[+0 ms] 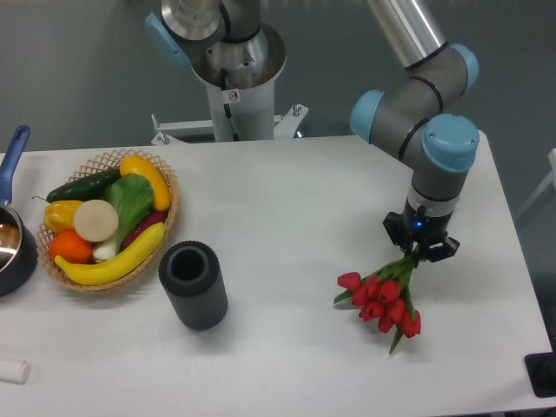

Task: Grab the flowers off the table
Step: 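Lift the gripped tulip bouquet up off the table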

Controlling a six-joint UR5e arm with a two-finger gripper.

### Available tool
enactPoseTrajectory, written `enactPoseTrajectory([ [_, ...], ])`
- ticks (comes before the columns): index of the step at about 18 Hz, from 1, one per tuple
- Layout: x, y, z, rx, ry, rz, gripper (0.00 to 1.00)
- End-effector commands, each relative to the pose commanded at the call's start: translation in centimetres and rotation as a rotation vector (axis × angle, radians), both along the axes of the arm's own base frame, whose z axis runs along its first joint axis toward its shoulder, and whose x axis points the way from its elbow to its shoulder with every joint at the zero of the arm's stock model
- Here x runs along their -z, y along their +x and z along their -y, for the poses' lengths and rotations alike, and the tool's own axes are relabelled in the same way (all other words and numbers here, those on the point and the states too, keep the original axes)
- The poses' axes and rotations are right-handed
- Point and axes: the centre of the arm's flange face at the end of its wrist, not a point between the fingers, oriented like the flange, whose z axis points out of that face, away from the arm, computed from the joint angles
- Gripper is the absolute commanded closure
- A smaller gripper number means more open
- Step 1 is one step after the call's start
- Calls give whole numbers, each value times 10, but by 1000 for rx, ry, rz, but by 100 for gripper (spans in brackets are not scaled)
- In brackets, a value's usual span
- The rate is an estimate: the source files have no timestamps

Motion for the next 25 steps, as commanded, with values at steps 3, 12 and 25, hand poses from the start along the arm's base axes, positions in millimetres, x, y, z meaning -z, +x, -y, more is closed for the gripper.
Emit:
enactPoseTrajectory([
  [3,-32,15,-13,-24,138,17,75],
  [12,-143,50,-21,-86,530,80,75],
  [25,-206,42,26,-130,827,157,75],
])
